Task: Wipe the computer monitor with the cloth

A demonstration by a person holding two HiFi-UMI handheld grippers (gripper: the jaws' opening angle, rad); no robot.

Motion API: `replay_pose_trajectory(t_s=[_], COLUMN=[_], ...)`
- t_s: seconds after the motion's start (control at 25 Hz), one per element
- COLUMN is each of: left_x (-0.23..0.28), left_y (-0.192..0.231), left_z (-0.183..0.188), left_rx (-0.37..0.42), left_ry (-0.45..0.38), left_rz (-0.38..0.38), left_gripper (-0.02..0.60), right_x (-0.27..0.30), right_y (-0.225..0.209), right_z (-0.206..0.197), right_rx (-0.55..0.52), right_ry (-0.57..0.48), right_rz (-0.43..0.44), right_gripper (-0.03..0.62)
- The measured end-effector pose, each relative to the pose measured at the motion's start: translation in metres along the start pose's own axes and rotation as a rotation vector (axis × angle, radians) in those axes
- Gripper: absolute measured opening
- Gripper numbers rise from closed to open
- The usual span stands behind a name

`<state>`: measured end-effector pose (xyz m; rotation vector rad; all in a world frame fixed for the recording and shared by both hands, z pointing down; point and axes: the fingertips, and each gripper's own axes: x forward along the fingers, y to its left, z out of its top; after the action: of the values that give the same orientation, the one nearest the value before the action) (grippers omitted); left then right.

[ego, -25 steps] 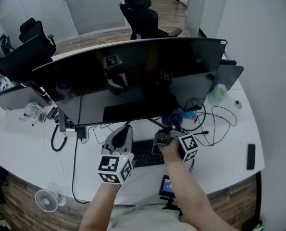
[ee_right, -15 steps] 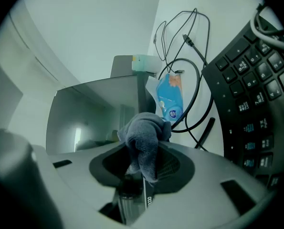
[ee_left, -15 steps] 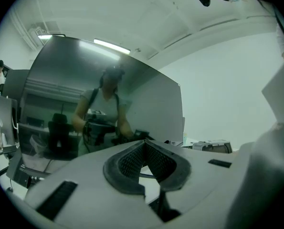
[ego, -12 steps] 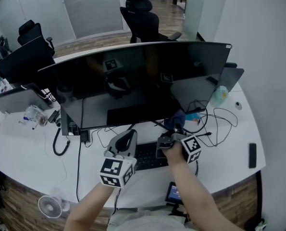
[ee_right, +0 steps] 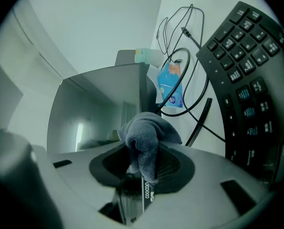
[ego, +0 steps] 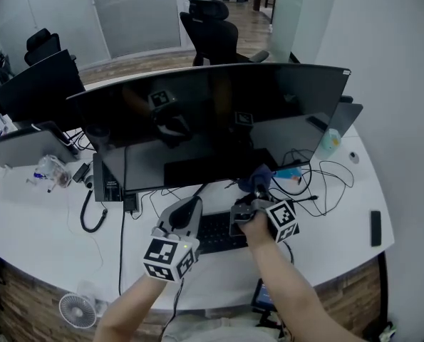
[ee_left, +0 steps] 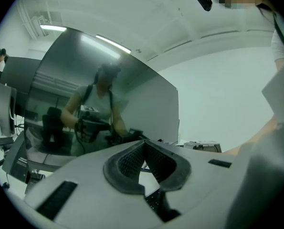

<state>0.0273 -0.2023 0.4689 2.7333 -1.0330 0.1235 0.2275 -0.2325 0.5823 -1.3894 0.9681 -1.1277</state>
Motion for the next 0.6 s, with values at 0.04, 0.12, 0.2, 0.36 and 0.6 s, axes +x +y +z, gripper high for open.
replay_pose_trajectory(t_s=[0.04,0.12,0.2,0.36,0.6], left_x=[-0.002,-0.004,-0.005,-0.007,-0.012], left_y=[0.003,0.008,0.013,0.023,0.033], left_z=[0.001,0.003,0.004,0.004,0.007], left_rx=[-0.007,-0.02,-0.032,-0.07,-0.074], left_ry=[-0.008,-0.021,-0.032,-0.046,-0.062], left_rz=[0.004,0.011,0.018,0.029,0.022], left_gripper=[0.008,0.009,0.008,0.008,0.008], right_x=[0.0,0.001,0.001,0.0,0.002], right_y=[0.0,0.001,0.0,-0.003,-0.007], right_z=[-0.001,-0.003,-0.003,-0.009,-0.017], right_rx=[0.003,0.005,-0.002,-0.018,-0.007], right_ry=[-0.007,-0.017,-0.021,-0.014,-0.033], right_rz=[0.001,0.003,0.005,0.007,0.007], right_gripper=[0.126,0.126,0.126,0.126,0.126])
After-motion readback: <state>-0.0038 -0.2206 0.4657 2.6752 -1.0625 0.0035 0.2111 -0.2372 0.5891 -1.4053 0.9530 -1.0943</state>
